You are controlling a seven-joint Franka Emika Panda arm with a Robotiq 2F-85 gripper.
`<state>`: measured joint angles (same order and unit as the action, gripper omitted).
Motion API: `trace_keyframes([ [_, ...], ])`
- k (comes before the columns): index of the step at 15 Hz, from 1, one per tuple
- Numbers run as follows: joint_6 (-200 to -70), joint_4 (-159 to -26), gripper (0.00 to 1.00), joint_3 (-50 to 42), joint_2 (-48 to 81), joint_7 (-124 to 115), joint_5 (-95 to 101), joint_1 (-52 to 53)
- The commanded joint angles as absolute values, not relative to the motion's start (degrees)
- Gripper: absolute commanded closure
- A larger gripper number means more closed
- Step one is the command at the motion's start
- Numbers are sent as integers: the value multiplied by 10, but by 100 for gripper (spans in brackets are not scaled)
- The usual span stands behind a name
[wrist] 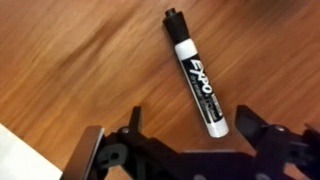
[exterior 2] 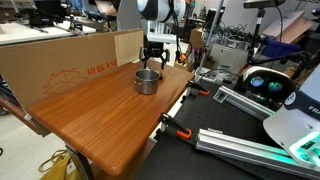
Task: Place the black marker inside the pot
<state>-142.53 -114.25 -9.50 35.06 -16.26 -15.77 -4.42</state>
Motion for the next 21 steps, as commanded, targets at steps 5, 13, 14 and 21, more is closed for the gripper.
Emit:
trace_keyframes([
  [5,-1391,-1111,51,-98,368,-202,-118,-30],
  [13,-1396,-1108,96,-89,355,-187,-132,-41],
  [14,-1397,-1111,95,-83,346,-179,-138,-46],
  [21,-1451,-1179,95,-57,215,-116,-164,-62],
])
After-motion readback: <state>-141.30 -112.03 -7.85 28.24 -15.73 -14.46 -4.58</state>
